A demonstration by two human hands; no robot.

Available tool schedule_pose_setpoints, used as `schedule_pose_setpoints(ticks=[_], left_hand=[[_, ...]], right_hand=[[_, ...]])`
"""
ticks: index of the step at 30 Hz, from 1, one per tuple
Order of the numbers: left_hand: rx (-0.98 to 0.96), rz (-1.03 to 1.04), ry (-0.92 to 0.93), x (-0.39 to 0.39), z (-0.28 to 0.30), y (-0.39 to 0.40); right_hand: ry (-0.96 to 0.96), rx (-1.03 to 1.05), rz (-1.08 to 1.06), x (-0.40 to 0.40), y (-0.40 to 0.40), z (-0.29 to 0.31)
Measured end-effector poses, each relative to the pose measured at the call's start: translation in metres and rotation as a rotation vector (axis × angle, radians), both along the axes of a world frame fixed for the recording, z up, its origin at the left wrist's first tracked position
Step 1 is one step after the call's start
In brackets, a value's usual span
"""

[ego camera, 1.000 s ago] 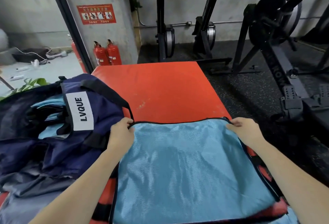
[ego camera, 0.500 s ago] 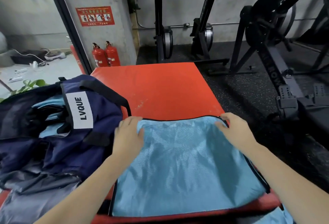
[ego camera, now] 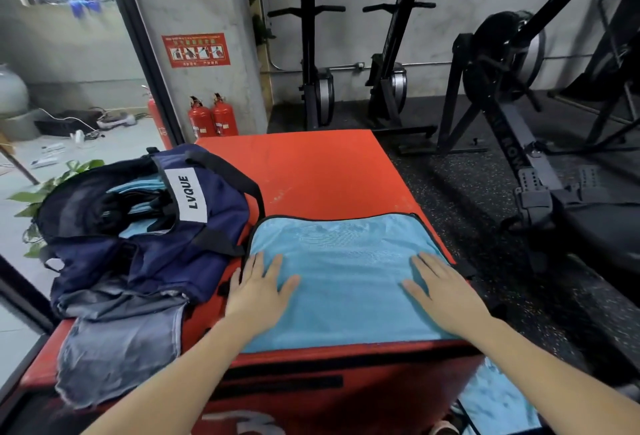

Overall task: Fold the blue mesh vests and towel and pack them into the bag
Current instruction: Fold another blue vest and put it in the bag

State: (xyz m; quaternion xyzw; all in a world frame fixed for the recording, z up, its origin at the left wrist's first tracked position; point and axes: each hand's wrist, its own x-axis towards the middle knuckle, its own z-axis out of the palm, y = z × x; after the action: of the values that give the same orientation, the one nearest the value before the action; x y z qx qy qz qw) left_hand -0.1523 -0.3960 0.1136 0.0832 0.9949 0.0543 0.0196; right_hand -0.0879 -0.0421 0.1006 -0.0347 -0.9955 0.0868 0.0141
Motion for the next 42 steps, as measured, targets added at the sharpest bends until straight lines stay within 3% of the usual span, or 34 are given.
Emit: schedule_pose_setpoints(ticks=[4,10,13,20,42], left_hand=[[0.01,-0.035,-0.031,0.011,0.009,-0.01],[-0.009,-0.119,0.094,0.081,0.021,-0.009],[-0.021,-0.111,0.145,0.134,0.012,-0.001],[0.022,0.023,0.04,0.202,-0.004,0.006],[-0.001,0.028,0.158,0.177,-0.02,0.019]], right_hand=[[0.04,-0.075,0.005,0.009,-0.008,0.008],[0.092,-0.243,0.083,0.034,-0.02,0.023],[0.027,-0.247,0.115,0.05,-0.015,0.027],[0.048,-0.157,0.14,0.071,-0.008,0.032],[-0.059,-0.188,0.231,0.075,0.008,0.025]])
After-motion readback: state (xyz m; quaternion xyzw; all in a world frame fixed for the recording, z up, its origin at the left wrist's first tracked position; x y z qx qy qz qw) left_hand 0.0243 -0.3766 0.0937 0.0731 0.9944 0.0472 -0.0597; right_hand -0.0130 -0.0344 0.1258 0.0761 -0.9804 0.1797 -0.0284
